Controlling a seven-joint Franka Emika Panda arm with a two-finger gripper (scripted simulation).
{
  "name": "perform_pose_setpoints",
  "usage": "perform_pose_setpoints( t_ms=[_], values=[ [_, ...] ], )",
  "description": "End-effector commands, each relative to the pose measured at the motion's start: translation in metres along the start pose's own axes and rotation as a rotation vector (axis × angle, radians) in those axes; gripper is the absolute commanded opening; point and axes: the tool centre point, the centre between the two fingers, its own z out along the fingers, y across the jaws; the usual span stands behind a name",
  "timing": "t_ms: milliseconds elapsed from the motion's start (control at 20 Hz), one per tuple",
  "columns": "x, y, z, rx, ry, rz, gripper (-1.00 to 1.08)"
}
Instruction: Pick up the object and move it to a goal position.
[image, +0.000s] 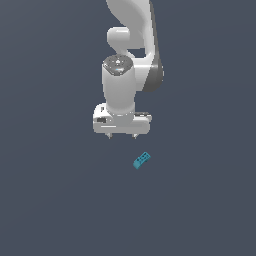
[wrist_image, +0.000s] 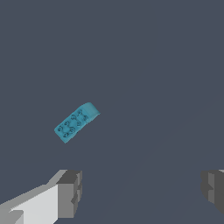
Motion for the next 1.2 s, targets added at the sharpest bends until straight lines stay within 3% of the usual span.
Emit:
perform_pose_setpoints(
  t_ms=[0, 450, 1150],
  values=[
    [0.0, 0.0, 0.0, 0.0, 0.0, 0.0, 1.0],
    [-0.009, 0.006, 0.012, 0.013, -0.029, 0.015, 1.0],
    [-0.005, -0.002, 0.019, 0.012, -0.029, 0.085, 1.0]
  ],
)
